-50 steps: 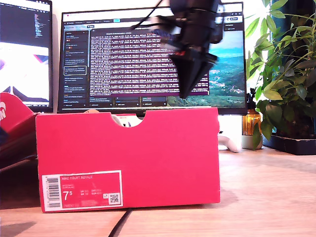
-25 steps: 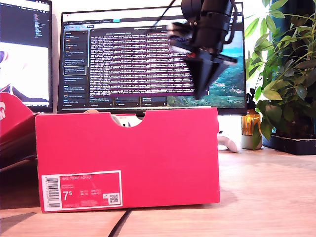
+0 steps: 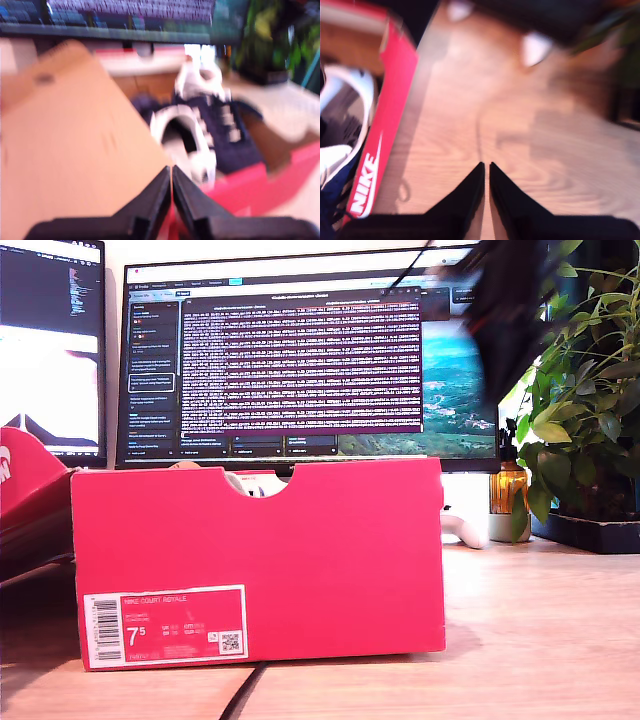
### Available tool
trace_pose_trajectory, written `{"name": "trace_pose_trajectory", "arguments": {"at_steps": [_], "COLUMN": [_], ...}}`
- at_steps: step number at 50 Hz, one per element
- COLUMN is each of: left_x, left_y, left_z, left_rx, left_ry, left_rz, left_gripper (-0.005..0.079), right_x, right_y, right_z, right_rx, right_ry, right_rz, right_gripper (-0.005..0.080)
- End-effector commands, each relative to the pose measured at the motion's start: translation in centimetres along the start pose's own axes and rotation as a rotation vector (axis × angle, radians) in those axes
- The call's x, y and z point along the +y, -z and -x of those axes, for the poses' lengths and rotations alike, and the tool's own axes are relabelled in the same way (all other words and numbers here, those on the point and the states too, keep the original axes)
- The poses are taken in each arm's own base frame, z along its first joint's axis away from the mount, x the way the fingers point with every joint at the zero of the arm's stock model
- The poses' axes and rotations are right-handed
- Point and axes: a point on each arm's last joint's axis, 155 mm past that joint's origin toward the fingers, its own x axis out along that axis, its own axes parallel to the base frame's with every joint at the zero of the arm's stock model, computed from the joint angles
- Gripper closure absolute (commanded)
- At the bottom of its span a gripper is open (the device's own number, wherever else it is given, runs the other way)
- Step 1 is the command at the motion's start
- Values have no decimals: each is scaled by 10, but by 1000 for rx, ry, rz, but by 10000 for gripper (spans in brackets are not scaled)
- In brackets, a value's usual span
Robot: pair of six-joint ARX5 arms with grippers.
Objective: Pack the blue shoes by picking the first shoe and placing it inside the red shoebox, left side, then picking and rotating the second shoe and placing it in the shoebox
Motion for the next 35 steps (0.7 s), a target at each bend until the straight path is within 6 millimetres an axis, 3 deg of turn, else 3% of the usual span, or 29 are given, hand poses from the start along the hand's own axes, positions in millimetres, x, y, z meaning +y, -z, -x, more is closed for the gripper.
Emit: {"name": "trace_pose_trajectory", "arguments": {"at_steps": [1,18,27,35], "left_x": [4,19,29,28], "left_y": [4,5,-7,-5], "left_z": [-3,-8,-8,-11], "left_rx": [-8,-48,-92,-90], "left_ry": [-15,-64,-101,-58], "left_rz": [-7,-37,-63,-85], "left_gripper": [762,762,762,762], "right_x": [-1,-21,-21,-18], "right_y": [15,60,86,103], "right_z": [0,29,39,50], "right_rx": [-23,-213,-294,-366], "right_ry": [5,62,74,87], "right_rz": [-13,-62,-69,-31], "right_gripper": [765,765,765,765]}}
